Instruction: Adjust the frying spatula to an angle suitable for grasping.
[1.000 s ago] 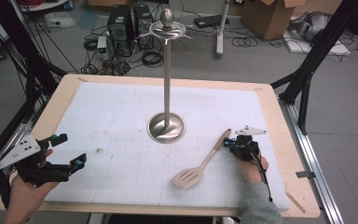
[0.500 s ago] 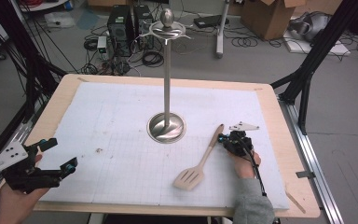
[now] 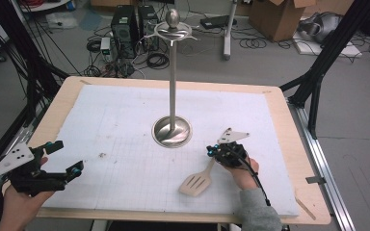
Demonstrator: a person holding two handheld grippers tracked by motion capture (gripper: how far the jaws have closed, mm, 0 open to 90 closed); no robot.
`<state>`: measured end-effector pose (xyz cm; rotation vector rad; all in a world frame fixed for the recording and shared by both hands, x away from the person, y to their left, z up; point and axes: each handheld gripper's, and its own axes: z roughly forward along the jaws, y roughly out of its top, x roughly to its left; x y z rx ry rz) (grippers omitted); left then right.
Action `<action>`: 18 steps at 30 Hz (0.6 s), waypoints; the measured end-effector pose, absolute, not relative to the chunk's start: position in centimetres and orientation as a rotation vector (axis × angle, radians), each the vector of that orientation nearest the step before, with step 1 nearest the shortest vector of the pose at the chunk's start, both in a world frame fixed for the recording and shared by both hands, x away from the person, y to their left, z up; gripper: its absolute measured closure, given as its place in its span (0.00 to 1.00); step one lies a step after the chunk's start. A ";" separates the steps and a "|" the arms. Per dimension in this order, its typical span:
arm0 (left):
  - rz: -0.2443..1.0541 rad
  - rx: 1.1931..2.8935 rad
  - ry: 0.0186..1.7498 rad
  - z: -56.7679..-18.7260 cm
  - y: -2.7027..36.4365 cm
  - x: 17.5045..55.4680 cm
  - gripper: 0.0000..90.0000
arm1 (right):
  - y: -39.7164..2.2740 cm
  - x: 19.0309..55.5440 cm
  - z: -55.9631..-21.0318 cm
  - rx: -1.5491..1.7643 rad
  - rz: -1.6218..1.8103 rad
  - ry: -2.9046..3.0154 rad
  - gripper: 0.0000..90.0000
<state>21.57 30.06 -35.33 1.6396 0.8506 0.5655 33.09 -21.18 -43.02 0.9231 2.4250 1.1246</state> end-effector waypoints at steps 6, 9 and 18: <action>0.558 1.647 0.856 -35.7 30.0 21.9 0.02 | -20.2 33.0 -43.7 0.871 1.067 2.517 1.00; 0.555 1.648 0.858 -35.7 30.0 22.0 0.02 | -20.0 32.8 -43.7 0.857 1.069 2.545 1.00; 0.546 1.651 0.853 -35.8 29.7 22.4 0.02 | -19.5 32.4 -44.0 0.814 1.049 2.604 1.00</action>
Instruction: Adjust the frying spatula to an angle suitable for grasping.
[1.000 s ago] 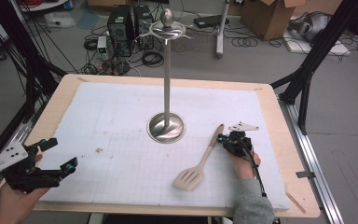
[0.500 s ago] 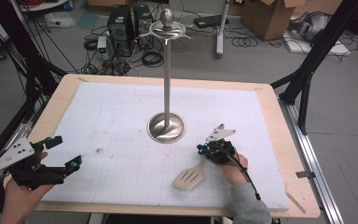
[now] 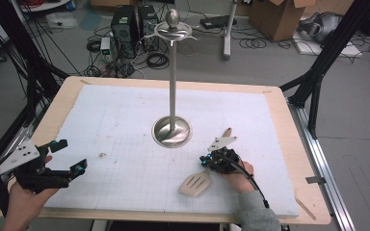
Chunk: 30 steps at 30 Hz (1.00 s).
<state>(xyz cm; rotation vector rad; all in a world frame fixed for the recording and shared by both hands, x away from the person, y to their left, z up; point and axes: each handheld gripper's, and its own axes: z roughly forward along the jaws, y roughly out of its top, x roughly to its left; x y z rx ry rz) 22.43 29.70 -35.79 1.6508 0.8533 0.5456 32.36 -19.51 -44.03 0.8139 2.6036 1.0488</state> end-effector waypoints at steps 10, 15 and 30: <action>0.520 1.661 0.833 -35.9 28.9 23.2 0.02 | -20.3 31.6 -44.2 0.850 1.070 2.611 1.00; 0.507 1.660 0.823 -35.8 28.6 23.7 0.02 | -20.9 31.2 -44.1 0.860 1.080 2.602 1.00; 0.491 1.656 0.810 -35.8 28.2 24.3 0.02 | -22.1 30.3 -44.1 0.868 1.110 2.584 1.00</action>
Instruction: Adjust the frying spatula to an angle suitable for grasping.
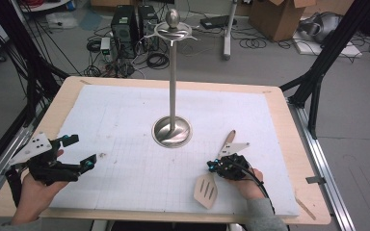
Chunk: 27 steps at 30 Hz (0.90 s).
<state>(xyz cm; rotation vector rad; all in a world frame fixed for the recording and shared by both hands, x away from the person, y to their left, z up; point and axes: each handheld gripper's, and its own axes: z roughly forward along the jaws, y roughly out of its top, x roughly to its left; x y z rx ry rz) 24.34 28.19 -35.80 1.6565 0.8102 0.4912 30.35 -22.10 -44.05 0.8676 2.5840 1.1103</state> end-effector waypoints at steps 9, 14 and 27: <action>0.491 1.647 0.799 -35.5 28.2 24.5 0.02 | -23.4 29.7 -44.1 0.865 1.128 2.588 1.00; 0.490 1.638 0.789 -35.4 27.9 24.8 0.02 | -24.1 29.2 -44.1 0.870 1.139 2.586 1.00; 0.474 1.648 0.769 -35.4 27.1 26.0 0.02 | -25.7 28.2 -44.2 0.894 1.159 2.576 1.00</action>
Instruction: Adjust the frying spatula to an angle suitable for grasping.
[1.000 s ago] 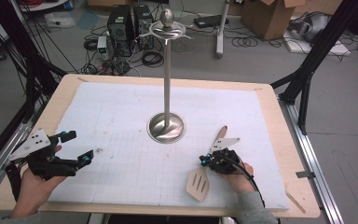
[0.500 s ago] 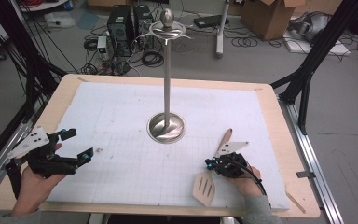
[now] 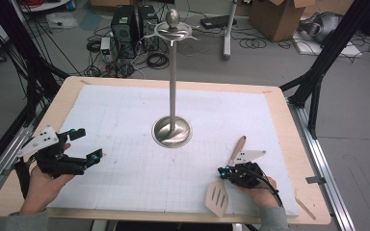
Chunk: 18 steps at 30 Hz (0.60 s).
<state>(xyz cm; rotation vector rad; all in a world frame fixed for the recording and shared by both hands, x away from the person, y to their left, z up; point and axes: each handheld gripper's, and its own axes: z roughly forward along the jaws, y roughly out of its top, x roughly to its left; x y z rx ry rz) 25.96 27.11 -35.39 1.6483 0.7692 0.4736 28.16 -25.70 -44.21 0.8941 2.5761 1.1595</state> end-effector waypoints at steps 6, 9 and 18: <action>0.482 1.620 0.779 -35.2 27.7 26.2 0.02 | -26.4 27.8 -44.3 0.917 1.177 2.574 1.00; 0.484 1.607 0.785 -35.1 28.0 26.2 0.02 | -26.7 27.6 -44.3 0.922 1.183 2.582 1.00; 0.474 1.598 0.785 -34.9 28.1 26.3 0.02 | -27.8 27.1 -44.3 0.937 1.207 2.579 1.00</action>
